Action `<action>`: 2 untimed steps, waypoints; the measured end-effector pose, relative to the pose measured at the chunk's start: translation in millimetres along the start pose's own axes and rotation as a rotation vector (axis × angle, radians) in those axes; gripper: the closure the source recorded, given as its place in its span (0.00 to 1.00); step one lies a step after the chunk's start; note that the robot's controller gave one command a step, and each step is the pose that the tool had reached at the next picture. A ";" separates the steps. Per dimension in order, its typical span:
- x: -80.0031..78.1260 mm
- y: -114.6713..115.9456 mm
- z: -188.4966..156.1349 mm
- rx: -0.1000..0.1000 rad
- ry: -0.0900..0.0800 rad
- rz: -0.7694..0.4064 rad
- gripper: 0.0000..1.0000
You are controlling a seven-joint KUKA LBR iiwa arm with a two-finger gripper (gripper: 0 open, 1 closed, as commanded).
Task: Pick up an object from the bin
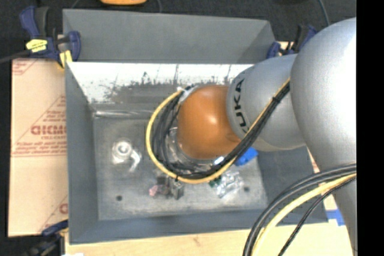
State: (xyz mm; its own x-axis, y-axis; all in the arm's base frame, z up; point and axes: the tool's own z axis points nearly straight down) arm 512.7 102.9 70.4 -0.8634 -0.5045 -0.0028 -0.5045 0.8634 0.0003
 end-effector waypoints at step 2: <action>18.7 37.2 -50.4 0.000 0.002 -0.045 0.00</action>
Offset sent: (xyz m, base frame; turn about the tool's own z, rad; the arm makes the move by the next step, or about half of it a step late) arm -0.0358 0.0228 0.0500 -0.0459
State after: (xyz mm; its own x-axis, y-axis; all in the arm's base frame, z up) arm 477.7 125.5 120.7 -0.8396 -0.5431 -0.0008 -0.5431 0.8396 0.0004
